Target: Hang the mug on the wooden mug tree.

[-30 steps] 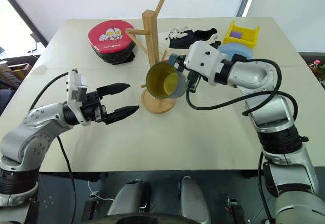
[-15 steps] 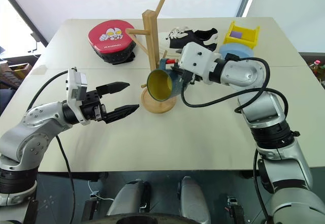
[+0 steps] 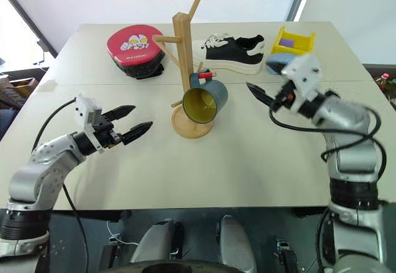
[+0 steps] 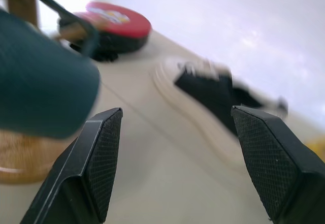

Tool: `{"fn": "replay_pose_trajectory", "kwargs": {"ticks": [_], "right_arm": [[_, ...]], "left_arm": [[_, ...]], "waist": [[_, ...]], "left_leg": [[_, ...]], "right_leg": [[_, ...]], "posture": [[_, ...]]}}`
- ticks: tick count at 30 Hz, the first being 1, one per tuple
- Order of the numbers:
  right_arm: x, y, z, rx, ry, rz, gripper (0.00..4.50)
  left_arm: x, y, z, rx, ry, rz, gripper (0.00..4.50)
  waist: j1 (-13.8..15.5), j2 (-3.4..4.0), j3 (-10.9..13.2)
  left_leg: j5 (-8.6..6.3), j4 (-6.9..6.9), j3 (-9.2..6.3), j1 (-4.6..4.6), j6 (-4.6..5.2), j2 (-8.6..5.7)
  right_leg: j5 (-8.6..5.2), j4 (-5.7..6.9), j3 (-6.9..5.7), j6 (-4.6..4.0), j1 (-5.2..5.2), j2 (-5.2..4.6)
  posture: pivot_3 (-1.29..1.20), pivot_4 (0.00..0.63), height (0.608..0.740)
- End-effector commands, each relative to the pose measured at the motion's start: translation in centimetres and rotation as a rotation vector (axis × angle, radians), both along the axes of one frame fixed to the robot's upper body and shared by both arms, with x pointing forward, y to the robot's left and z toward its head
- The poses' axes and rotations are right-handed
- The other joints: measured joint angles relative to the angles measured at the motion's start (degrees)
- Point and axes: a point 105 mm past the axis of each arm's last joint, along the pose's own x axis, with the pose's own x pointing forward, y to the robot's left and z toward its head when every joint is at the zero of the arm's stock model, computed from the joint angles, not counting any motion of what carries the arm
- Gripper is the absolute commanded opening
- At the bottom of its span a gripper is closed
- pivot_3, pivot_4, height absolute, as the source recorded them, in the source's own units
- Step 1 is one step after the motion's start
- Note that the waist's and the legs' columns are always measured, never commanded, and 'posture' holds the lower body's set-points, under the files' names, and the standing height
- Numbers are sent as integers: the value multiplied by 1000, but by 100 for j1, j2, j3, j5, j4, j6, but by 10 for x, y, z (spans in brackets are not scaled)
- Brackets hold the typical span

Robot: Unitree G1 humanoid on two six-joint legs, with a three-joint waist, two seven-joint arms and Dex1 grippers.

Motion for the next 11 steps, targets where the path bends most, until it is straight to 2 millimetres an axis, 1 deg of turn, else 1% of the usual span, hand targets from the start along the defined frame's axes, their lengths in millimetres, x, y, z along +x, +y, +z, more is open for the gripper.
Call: {"fn": "replay_pose_trajectory", "kwargs": {"ticks": [1,2,5,9,11], "right_arm": [[-3,-10,-3,87,-51,-65,3539],[-3,-13,-12,97,-38,-91,3539],[-4,-17,-31,147,-9,-138,3539],[-4,-17,-40,153,6,-148,3539],[-3,-17,-47,157,20,-149,3539]], "left_arm": [[6,20,-3,17,-43,134,4500],[6,23,-5,18,-50,158,4500],[5,26,-9,17,-60,200,4500],[4,26,-11,13,-62,216,4500],[0,25,-13,-8,-50,206,4500]], "waist": [[-15,0,0],[-16,1,1],[-8,1,0],[-8,2,1],[-7,2,0]], "left_leg": [[0,1,3,0,0,0],[0,4,6,1,0,0],[0,16,7,4,0,0],[0,40,2,4,0,2],[0,49,2,4,0,2]], "right_leg": [[0,9,3,0,-5,0],[0,20,6,0,-9,-1],[0,40,8,0,-11,0],[0,53,6,0,-7,2],[-1,53,6,-1,-2,1]], "posture": [[0,150,735],[0,150,735],[0,150,735],[0,150,735],[0,150,735]]}}
